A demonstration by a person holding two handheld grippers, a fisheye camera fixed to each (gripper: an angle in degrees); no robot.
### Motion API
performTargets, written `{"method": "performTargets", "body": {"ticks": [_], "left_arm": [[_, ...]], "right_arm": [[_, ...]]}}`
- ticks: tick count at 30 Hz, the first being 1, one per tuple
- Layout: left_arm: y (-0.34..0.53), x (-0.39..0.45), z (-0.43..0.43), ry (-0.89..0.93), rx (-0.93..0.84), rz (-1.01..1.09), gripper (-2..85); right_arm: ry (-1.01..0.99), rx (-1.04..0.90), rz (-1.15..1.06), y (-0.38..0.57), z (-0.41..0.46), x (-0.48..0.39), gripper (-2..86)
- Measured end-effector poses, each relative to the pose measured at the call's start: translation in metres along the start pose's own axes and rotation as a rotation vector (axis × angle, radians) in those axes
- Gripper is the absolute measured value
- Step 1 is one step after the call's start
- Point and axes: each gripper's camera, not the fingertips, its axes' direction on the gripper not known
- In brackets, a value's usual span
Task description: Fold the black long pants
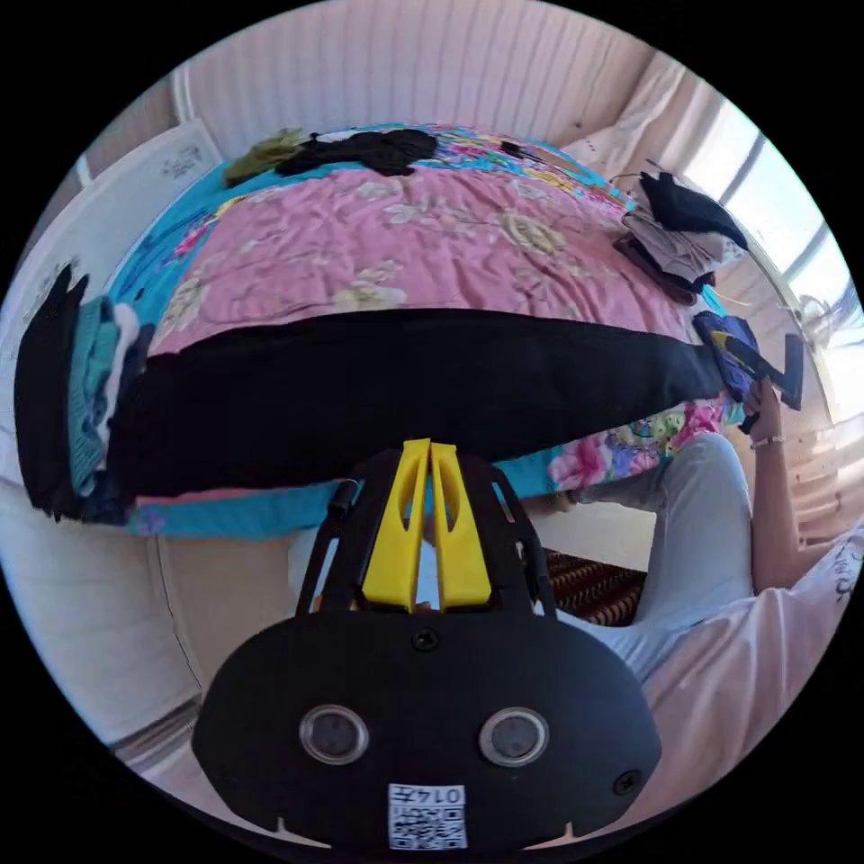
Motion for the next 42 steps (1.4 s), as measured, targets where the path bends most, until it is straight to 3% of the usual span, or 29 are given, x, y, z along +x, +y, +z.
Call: {"method": "performTargets", "body": {"ticks": [5, 13, 19, 21, 23, 32, 38, 42], "left_arm": [[0.012, -0.092, -0.044, -0.152, 0.108, -0.16, 3.1], [-0.014, -0.205, -0.058, -0.292, 0.178, -0.231, 7.6], [-0.031, -0.253, -0.036, -0.14, 0.091, -0.26, 10.4], [-0.031, -0.259, -0.026, -0.064, 0.035, -0.242, 8.3], [-0.028, -0.263, -0.038, -0.034, 0.062, -0.223, 2.6], [-0.034, -0.251, -0.106, -0.175, 0.241, -0.128, -0.8], [-0.053, -0.249, -0.031, -0.202, 0.052, -0.125, -0.8], [-0.048, -0.245, -0.042, -0.235, 0.088, -0.181, -0.1]], "right_arm": [[-0.139, -0.205, -0.316, -0.047, 0.14, -0.111, 5.4], [-0.049, -0.536, -0.691, -0.081, 0.367, -0.267, 6.7], [-0.022, -0.73, -0.702, -0.079, 0.497, -0.303, 9.9], [-0.01, -0.852, -0.671, -0.07, 0.534, -0.302, 6.8], [-0.02, -0.829, -0.647, -0.066, 0.549, -0.304, 4.7], [-0.063, -0.718, -0.666, -0.098, 0.567, -0.329, 0.5], [0.025, -0.812, -0.616, -0.1, 0.632, -0.318, 0.5], [0.002, -0.823, -0.532, -0.099, 0.659, -0.303, 0.7]]}}
